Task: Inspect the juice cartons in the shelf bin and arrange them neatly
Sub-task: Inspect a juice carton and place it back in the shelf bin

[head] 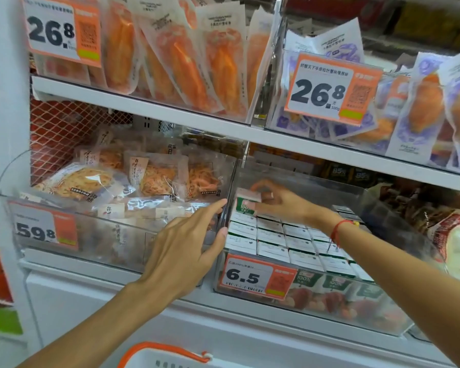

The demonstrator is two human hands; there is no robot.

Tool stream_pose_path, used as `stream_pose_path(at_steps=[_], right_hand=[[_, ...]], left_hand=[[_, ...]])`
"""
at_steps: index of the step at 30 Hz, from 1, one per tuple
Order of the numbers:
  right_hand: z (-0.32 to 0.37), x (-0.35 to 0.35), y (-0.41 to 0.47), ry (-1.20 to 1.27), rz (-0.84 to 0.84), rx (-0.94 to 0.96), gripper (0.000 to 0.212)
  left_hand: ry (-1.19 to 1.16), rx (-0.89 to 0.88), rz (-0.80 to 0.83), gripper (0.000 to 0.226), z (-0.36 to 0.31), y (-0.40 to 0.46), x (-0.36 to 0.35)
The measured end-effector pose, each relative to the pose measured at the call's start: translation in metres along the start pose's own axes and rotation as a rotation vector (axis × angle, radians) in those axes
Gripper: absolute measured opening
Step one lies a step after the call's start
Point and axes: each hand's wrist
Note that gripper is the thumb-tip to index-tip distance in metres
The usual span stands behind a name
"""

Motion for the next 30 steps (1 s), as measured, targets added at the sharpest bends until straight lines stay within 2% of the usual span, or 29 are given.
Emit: stream_pose_path(at_steps=[10, 13, 17, 21, 30], right_hand=[[-0.024, -0.025, 0.004, -0.444, -0.195, 0.134, 0.039], [-0.027, -0.017, 0.008, -0.448, -0.144, 0.122, 0.038], [-0.015, -0.003, 0.027, -0.253, -0.153, 0.001, 0.032], [-0.004, 0.007, 0.053, -0.439, -0.080, -0.106, 0.034], [0.009, 0.018, 0.060, -0.596, 0.056, -0.085, 0.041]], left_hand=[[0.006, -0.006, -0.019, 0.050, -0.001, 0.000, -0.001], [0.001, -0.005, -0.019, 0.051, 0.000, 0.000, -0.002], [0.001, -0.013, -0.029, 0.054, 0.001, 0.000, -0.002], [0.018, -0.021, -0.042, 0.051, 0.002, 0.001, -0.003], [0.036, -0.002, -0.031, 0.050, 0.003, 0.003, -0.004]])
Point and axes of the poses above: each hand's wrist, its own y-axis towards the middle knuckle, its own x-axis out of the back of the hand, z = x × y, and after that the axes turned 9 degrees about -x, right-handed
